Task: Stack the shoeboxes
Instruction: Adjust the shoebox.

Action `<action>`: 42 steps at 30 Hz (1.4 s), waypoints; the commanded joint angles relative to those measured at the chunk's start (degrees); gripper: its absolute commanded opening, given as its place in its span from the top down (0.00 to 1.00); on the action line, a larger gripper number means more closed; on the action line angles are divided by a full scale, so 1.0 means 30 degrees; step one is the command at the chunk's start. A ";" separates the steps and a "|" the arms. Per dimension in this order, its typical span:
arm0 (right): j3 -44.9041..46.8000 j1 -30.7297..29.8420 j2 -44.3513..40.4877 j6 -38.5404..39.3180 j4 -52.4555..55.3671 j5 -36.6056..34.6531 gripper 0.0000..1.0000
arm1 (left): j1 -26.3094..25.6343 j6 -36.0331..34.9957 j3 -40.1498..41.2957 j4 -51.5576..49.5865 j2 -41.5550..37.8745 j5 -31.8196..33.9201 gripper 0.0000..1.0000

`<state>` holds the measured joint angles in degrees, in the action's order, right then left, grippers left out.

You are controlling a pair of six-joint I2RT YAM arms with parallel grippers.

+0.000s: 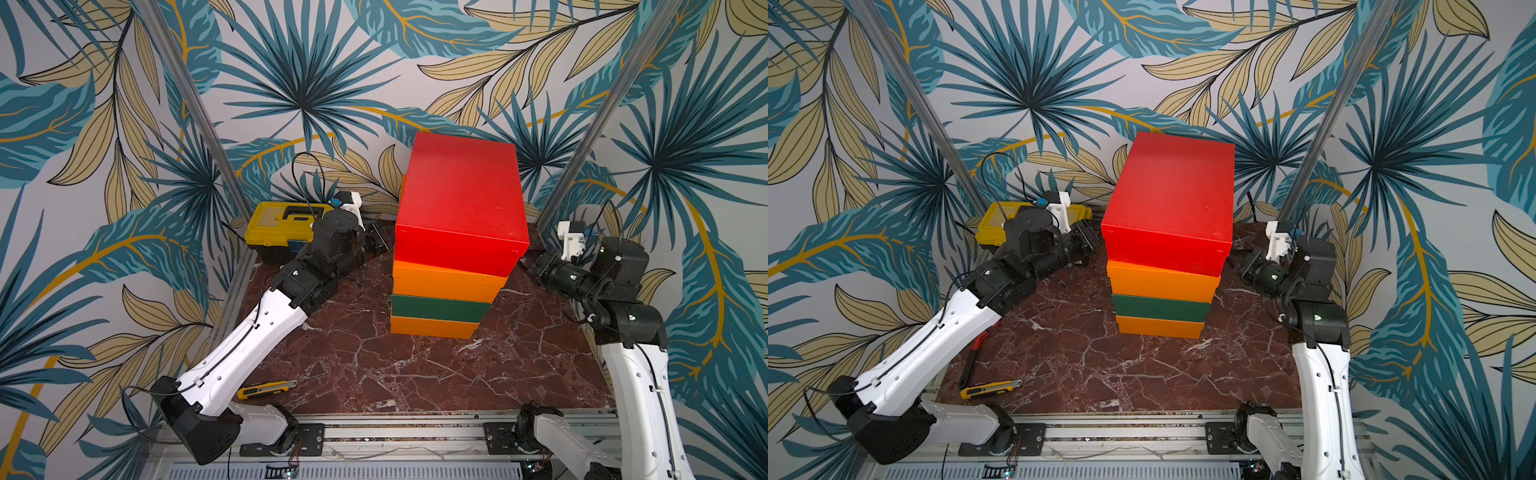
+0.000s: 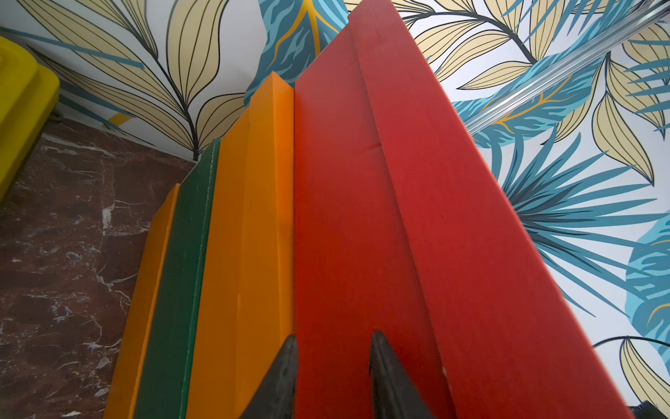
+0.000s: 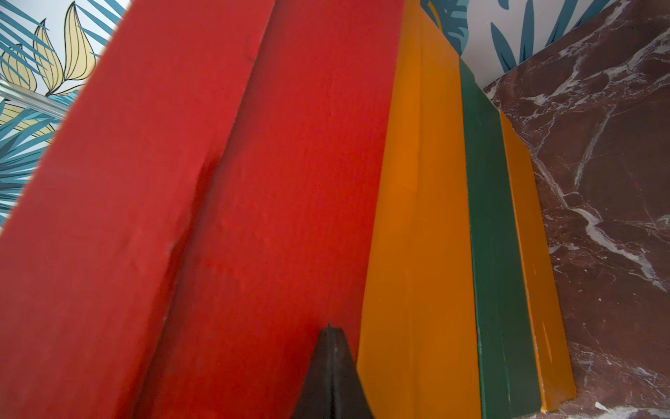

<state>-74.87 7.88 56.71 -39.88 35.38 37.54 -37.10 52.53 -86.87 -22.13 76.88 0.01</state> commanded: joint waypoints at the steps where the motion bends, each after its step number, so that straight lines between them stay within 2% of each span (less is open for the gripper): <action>1: -0.0354 -0.0180 0.0132 0.0092 -0.0505 0.0114 0.96 | -0.0354 0.0264 0.0297 -0.0028 -0.0386 -0.0567 0.65; 26: -0.0983 -0.0168 0.0885 -0.0117 -0.1009 0.0685 0.96 | -0.1440 0.0917 0.1123 -0.0065 -0.1164 -0.0648 0.66; 42: -0.0047 -0.0371 -0.0508 -0.0279 -0.0636 0.0669 0.96 | -0.1474 0.0623 0.2110 -0.0035 -0.2053 0.0960 0.65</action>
<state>-75.99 7.79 55.77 -40.51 34.22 36.75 -40.49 55.46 -81.82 -22.46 72.29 3.42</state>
